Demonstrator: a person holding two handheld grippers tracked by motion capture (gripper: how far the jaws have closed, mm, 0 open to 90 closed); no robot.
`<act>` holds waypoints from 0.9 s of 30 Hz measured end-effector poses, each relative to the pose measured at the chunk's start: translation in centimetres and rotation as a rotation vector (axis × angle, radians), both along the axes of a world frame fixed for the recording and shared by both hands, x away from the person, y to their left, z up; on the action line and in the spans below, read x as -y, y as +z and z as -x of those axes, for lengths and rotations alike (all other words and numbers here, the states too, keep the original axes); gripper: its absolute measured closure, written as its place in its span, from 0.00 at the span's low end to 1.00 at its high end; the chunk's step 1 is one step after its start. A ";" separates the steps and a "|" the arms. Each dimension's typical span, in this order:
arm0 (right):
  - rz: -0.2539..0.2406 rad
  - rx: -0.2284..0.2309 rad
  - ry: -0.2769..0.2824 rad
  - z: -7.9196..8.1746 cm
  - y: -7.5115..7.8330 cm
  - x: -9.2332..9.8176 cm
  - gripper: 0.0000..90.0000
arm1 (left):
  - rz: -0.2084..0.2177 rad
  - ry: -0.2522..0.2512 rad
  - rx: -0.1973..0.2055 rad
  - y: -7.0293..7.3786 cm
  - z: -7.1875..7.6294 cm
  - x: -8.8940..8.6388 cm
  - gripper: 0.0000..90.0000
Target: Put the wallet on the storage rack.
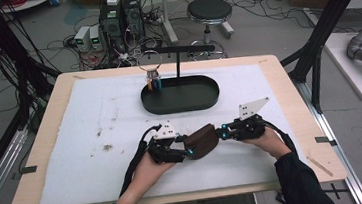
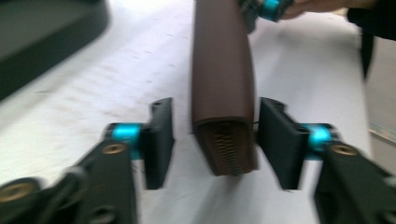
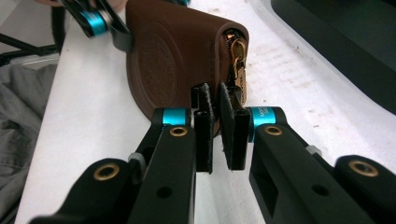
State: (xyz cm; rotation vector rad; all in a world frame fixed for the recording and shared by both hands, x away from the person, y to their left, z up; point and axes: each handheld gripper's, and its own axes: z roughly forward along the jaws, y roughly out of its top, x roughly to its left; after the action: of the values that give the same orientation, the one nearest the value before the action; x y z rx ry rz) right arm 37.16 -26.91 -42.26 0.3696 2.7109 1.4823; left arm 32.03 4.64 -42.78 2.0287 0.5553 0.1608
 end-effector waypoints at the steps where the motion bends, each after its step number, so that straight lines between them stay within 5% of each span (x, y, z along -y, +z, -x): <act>1: 0.000 0.000 0.000 0.0 0.0 0.0 0.95 | 0.007 -0.016 -0.009 -0.2 0.0 0.1 0.55; 2: 0.002 0.005 0.004 0.1 0.0 0.1 0.95 | 0.011 -0.030 -0.009 -0.3 0.1 0.3 0.64; 11: 0.007 0.007 0.007 0.0 0.0 0.3 0.93 | 0.032 -0.048 -0.031 -0.3 -0.1 0.2 0.70; 21: -0.040 -0.005 -0.024 -0.2 0.2 0.8 0.66 | 0.032 -0.064 -0.004 -0.1 0.0 0.3 0.73; 27: -0.091 -0.013 -0.099 -0.5 0.7 1.9 0.55 | 0.039 -0.064 0.021 0.6 -0.1 -0.3 0.73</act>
State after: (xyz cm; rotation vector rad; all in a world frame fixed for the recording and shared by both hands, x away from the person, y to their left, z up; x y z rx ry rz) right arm 37.66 -28.86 -41.59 0.5107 2.5987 1.5853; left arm 32.12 4.90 -42.13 2.0019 0.4760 0.1318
